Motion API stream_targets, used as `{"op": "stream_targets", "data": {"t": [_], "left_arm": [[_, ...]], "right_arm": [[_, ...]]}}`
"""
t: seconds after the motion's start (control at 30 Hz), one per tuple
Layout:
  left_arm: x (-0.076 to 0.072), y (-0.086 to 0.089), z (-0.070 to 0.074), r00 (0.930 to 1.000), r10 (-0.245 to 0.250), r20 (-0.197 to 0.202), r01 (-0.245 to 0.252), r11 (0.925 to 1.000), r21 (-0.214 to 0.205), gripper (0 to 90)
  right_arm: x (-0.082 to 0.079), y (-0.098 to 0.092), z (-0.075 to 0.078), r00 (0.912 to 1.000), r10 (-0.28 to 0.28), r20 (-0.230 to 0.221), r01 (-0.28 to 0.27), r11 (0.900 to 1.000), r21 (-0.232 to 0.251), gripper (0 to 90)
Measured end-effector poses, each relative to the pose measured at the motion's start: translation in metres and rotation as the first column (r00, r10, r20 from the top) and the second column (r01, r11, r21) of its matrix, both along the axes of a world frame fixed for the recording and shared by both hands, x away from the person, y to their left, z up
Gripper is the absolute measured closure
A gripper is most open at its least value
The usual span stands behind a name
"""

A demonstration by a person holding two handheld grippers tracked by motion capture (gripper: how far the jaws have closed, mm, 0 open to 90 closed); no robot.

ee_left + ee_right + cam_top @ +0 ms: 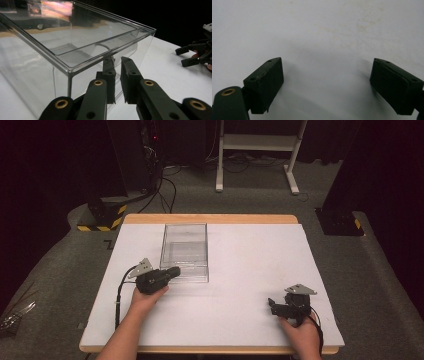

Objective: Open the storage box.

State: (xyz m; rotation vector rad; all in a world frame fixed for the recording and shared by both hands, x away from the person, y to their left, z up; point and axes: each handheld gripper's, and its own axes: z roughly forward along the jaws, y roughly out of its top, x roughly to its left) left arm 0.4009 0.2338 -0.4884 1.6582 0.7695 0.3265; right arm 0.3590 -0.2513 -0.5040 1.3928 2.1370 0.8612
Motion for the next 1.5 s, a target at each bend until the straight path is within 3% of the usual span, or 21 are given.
{"op": "stream_targets", "data": {"t": [1.17, 1.5], "left_arm": [[-0.039, 0.000, -0.004, 0.9994, -0.032, 0.013, 0.032, 0.9991, -0.028, 83.5], [-0.047, 0.000, -0.002, 0.9993, -0.037, 0.007, 0.037, 0.9991, -0.018, 83.5]], "right_arm": [[0.000, 0.000, 0.000, 1.0000, 0.007, 0.002, -0.007, 1.0000, 0.001, 12.7], [0.000, 0.000, 0.000, 1.0000, 0.006, 0.003, -0.006, 1.0000, 0.000, 12.7]]}}
